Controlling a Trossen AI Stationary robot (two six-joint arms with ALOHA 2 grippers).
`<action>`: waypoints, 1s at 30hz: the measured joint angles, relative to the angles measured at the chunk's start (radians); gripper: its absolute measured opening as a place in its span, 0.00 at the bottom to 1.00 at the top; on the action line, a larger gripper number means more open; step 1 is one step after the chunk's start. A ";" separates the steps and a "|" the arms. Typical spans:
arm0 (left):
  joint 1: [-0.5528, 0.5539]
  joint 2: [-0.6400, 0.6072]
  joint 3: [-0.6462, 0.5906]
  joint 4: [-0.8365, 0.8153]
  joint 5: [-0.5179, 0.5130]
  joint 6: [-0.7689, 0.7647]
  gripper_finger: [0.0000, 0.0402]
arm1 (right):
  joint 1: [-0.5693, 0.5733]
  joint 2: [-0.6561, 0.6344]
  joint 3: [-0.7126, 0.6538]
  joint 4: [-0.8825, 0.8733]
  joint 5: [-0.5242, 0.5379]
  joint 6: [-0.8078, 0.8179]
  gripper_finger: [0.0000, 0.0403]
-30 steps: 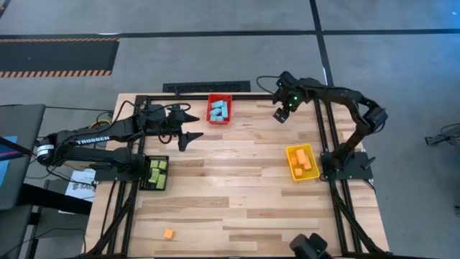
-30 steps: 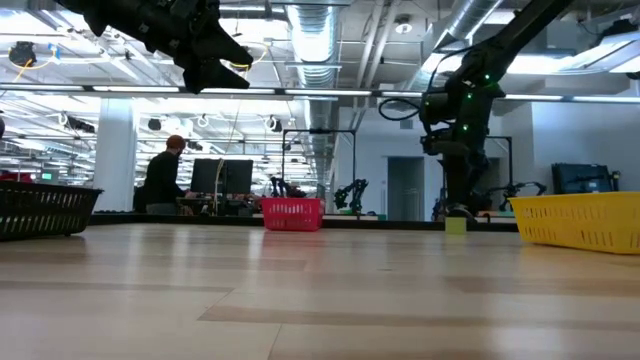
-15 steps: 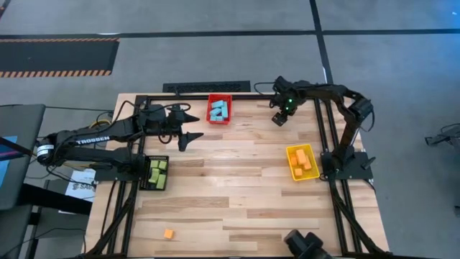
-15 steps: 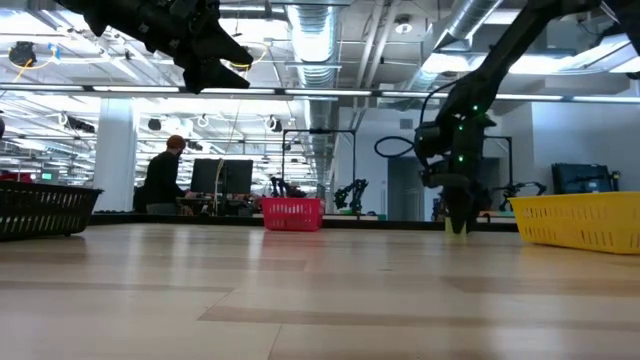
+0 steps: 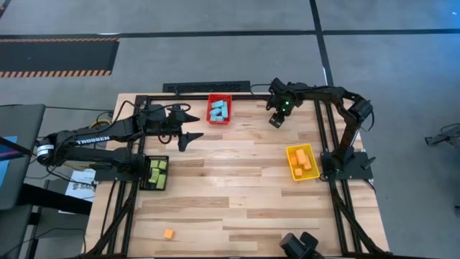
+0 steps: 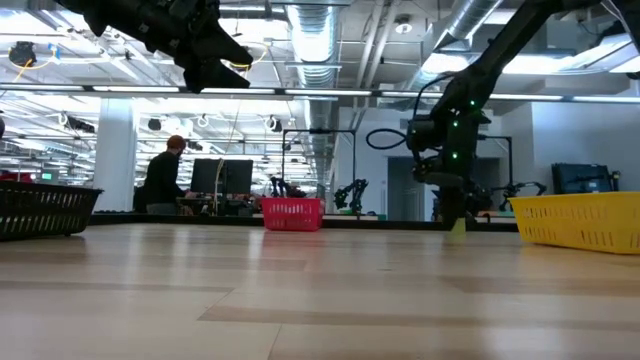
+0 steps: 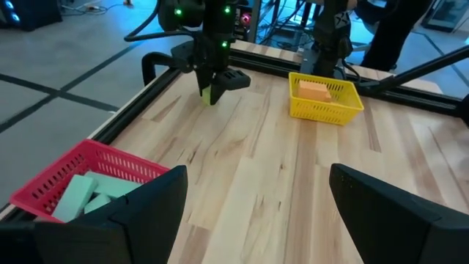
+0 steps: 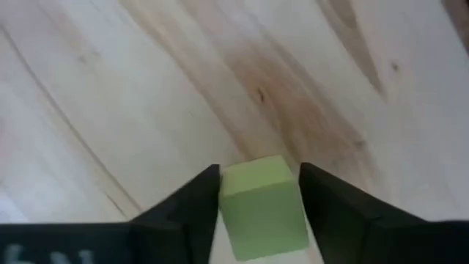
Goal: Sort & place blocks by color
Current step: Put the light green block into the black bin
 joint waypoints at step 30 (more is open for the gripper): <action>-0.319 0.360 -0.242 0.909 -0.055 0.362 0.79 | 0.569 -0.375 -0.405 1.126 -0.278 0.466 0.30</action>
